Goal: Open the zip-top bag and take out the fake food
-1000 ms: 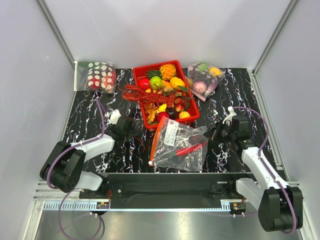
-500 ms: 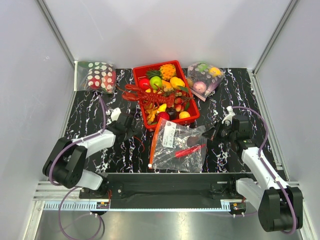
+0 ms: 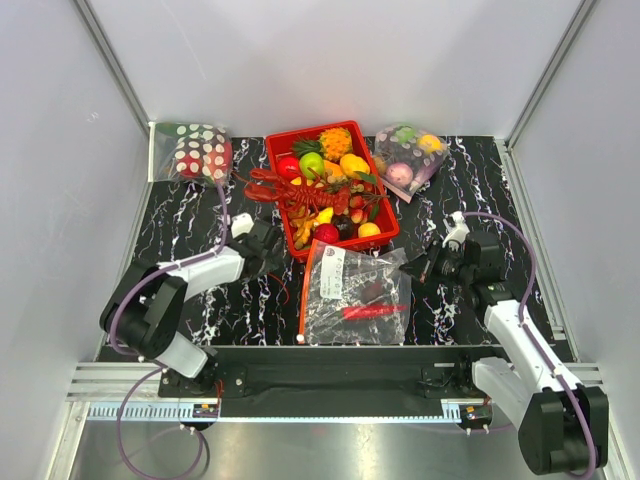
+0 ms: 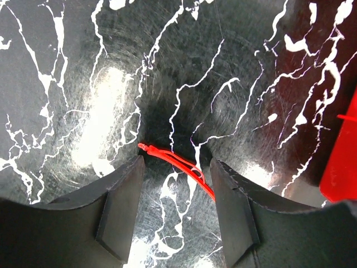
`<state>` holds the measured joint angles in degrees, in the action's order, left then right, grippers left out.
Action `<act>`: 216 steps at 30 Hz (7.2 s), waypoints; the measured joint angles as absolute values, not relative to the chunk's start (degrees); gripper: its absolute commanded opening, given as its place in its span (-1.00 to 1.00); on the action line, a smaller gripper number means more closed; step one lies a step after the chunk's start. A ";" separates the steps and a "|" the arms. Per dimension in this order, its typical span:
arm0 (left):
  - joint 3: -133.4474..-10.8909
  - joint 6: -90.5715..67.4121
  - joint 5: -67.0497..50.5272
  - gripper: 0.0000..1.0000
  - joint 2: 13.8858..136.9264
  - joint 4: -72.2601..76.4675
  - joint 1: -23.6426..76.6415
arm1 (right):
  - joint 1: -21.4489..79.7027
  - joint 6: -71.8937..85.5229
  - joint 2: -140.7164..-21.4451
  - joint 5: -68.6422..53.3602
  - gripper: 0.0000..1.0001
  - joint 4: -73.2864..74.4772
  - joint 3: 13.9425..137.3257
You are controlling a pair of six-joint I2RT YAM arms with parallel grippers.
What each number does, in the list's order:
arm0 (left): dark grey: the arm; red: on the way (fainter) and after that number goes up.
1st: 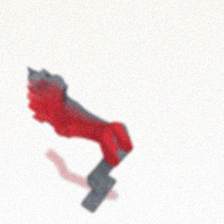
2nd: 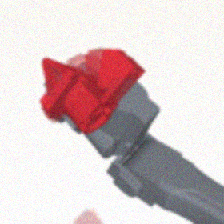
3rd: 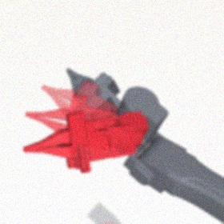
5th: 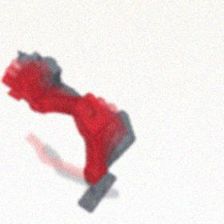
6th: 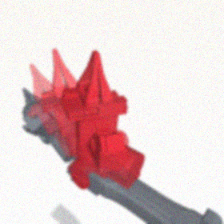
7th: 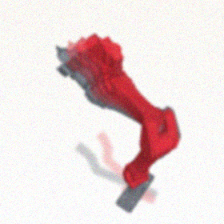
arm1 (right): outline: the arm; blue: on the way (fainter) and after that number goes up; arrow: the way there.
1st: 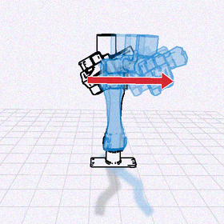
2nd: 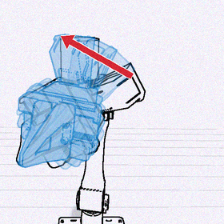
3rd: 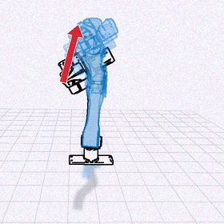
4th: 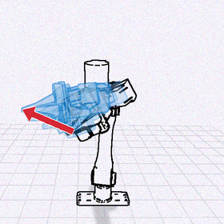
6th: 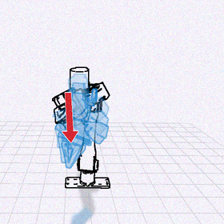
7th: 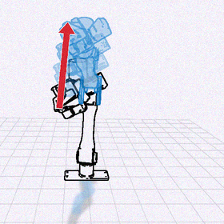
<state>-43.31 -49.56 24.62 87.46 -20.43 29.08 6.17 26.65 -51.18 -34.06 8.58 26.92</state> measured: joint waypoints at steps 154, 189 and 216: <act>-23.86 -27.00 7.11 0.42 63.24 -1.52 49.45 | 14.94 33.80 -56.80 -18.96 0.02 14.52 26.55; -24.80 -27.29 12.64 0.31 75.22 15.27 64.14 | 14.96 34.52 -59.81 -18.98 -0.44 12.29 26.55; -30.26 -29.10 15.35 0.50 86.63 18.17 66.02 | 17.02 34.89 -59.53 -16.73 -0.87 14.68 25.93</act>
